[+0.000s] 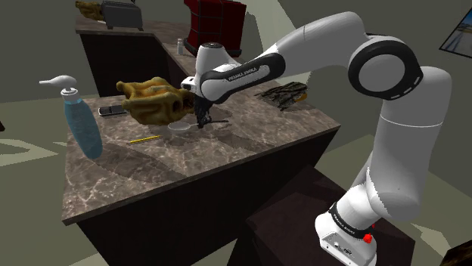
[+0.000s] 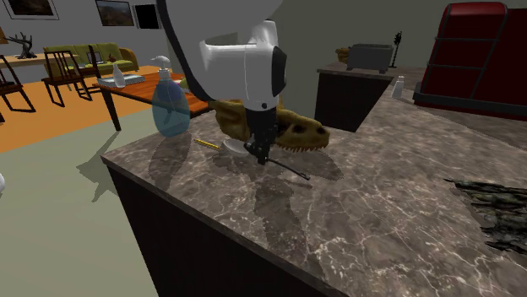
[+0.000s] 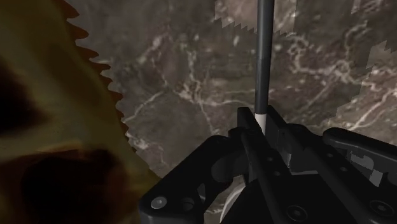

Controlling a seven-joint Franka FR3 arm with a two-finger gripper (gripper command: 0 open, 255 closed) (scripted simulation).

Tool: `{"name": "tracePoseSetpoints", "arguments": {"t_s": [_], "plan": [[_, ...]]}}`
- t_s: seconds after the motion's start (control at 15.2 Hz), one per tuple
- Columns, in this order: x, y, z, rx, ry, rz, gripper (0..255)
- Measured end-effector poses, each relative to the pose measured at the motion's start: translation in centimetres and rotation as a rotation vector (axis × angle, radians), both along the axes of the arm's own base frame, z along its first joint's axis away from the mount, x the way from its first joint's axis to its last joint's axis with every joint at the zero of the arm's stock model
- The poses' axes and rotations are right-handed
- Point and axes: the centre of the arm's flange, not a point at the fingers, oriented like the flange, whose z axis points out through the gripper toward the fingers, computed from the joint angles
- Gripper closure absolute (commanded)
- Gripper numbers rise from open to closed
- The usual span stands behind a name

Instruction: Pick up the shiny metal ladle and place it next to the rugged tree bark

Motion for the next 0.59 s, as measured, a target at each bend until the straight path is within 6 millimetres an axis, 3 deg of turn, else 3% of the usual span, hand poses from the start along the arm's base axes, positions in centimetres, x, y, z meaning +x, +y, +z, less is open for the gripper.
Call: {"name": "tracePoseSetpoints", "arguments": {"t_s": [0.59], "plan": [[0.0,0.0,4.6,0.000,-0.001,0.000,255]]}}
